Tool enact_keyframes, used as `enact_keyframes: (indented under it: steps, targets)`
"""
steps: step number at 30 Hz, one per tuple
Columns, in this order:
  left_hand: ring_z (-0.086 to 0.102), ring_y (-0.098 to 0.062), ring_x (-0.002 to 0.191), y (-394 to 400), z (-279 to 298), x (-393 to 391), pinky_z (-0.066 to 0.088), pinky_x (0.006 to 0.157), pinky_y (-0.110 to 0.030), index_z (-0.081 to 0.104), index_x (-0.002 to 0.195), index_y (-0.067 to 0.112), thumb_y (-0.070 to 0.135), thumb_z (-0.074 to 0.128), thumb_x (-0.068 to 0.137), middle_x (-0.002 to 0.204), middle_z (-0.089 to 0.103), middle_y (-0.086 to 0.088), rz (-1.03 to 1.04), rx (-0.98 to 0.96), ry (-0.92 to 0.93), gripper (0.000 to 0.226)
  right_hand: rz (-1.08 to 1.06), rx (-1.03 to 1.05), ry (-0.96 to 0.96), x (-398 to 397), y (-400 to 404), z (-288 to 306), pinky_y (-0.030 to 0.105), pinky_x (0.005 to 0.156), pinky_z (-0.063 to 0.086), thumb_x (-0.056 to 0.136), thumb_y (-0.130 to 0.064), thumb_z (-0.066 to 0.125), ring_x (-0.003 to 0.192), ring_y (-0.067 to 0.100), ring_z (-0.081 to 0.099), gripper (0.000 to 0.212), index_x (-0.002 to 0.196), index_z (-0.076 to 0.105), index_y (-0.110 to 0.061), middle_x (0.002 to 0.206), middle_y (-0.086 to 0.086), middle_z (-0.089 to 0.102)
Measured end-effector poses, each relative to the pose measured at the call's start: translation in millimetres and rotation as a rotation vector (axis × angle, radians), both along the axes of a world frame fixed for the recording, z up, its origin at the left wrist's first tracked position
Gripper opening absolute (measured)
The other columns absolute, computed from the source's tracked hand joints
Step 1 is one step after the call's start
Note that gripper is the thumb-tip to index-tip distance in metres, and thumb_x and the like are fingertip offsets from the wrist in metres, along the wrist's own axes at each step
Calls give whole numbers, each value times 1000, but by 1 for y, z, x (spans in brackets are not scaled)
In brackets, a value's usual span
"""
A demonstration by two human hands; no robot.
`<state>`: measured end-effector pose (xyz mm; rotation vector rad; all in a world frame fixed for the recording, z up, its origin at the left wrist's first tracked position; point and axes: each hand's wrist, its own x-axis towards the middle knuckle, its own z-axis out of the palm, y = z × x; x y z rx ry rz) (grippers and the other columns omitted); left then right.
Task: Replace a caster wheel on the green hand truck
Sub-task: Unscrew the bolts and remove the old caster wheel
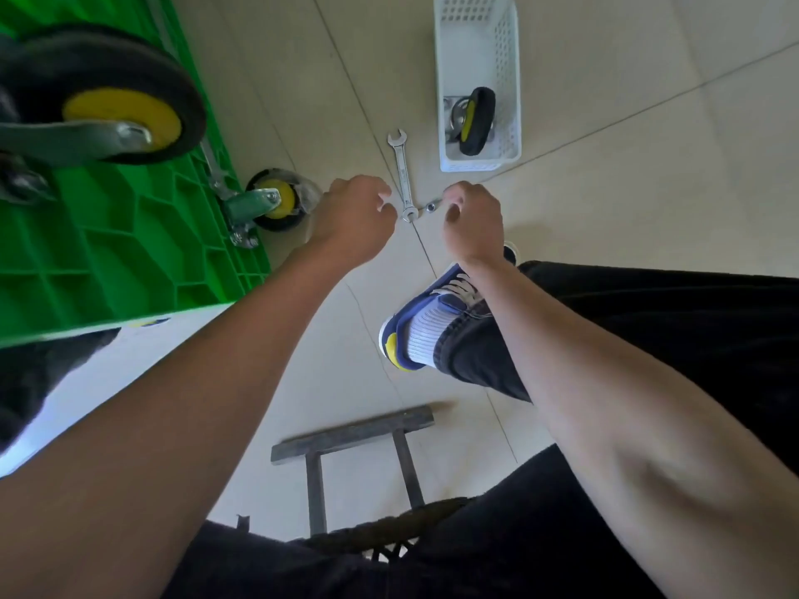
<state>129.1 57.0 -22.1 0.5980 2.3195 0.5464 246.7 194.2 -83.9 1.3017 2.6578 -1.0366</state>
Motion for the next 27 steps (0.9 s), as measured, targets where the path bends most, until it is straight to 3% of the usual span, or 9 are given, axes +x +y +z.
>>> enact_keyframes:
  steps: [4, 8, 11, 14, 17, 21, 24, 27]
  targets:
    - [66, -22, 103, -16, 45, 6, 56, 92, -39, 71, 123, 22, 25, 54, 91, 113, 73, 1, 26, 113, 78, 35, 30, -9, 88, -3, -8, 44, 34, 100, 50, 96, 2, 46, 114, 23, 64, 34, 120, 69, -6, 121, 10, 70]
    - [68, -20, 98, -44, 89, 20, 55, 91, -35, 73, 119, 21, 22, 58, 91, 107, 74, 3, 58, 207, 161, 32, 115, -3, 321, -17, -25, 94, 32, 86, 53, 91, 8, 46, 95, 22, 69, 32, 103, 74, -3, 102, 9, 75]
    - [70, -18, 91, -63, 126, 26, 56, 90, -35, 75, 113, 24, 29, 55, 84, 98, 74, 7, 74, 272, 203, 36, 217, 0, 436, -34, -39, 128, 25, 80, 53, 91, 5, 50, 86, 12, 66, 28, 101, 75, -6, 97, 3, 75]
    - [70, -16, 91, -79, 168, 25, 57, 90, -36, 75, 114, 25, 33, 50, 80, 99, 75, 7, 86, 349, 257, 43, 266, -4, 481, -47, -50, 162, 14, 75, 47, 92, 5, 54, 80, 3, 61, 27, 102, 76, -7, 95, -1, 75]
    - [70, -14, 97, -97, 208, 24, 56, 92, -35, 74, 117, 20, 27, 52, 83, 105, 75, 5, 58, 414, 345, 41, 326, 9, 502, -57, -61, 198, 15, 75, 46, 93, 0, 55, 80, 1, 60, 27, 101, 77, -13, 95, -5, 75]
    - [69, -4, 97, -128, 254, 15, 57, 91, -28, 74, 120, 16, 19, 61, 92, 110, 75, 5, 2, 472, 500, 32, 432, 26, 518, -66, -77, 244, 6, 73, 43, 98, -9, 58, 80, 0, 60, 23, 107, 76, -17, 97, -11, 72]
    - [65, 2, 89, -152, 281, -4, 53, 87, -14, 75, 118, 17, 22, 63, 94, 109, 73, 8, 37, 478, 628, 27, 511, 19, 523, -72, -88, 269, 11, 74, 46, 100, -13, 60, 77, 0, 59, 17, 107, 75, -18, 94, -13, 68]
    - [65, -4, 89, -173, 294, -31, 51, 85, -14, 75, 117, 23, 28, 62, 96, 109, 71, 10, 95, 424, 721, 26, 631, 27, 477, -78, -102, 285, 20, 78, 50, 98, -12, 62, 84, 6, 62, 17, 105, 75, -20, 93, -11, 68]
